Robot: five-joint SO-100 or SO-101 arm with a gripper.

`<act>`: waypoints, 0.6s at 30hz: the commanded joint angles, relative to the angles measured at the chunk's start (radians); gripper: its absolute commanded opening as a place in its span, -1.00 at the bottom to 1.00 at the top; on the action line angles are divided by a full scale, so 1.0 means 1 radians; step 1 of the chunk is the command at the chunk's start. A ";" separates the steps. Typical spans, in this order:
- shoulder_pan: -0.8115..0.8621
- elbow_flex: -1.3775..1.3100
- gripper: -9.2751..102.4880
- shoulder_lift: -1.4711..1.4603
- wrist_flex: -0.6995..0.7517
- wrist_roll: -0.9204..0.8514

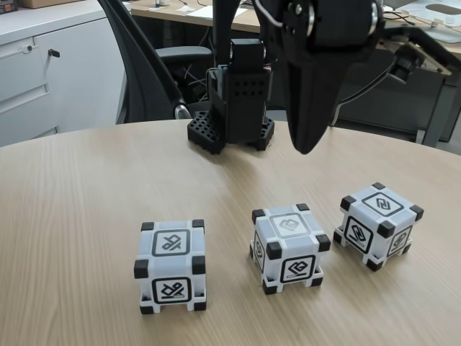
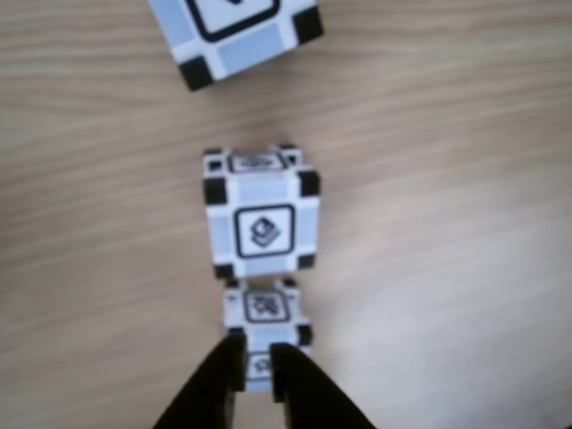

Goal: Stack cubes from left to right.

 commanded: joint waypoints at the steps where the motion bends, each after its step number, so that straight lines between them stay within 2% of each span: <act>1: 0.015 -0.012 -0.84 -0.026 0.005 -0.357; 18: 0.014 -0.018 -0.84 -0.026 0.009 -0.390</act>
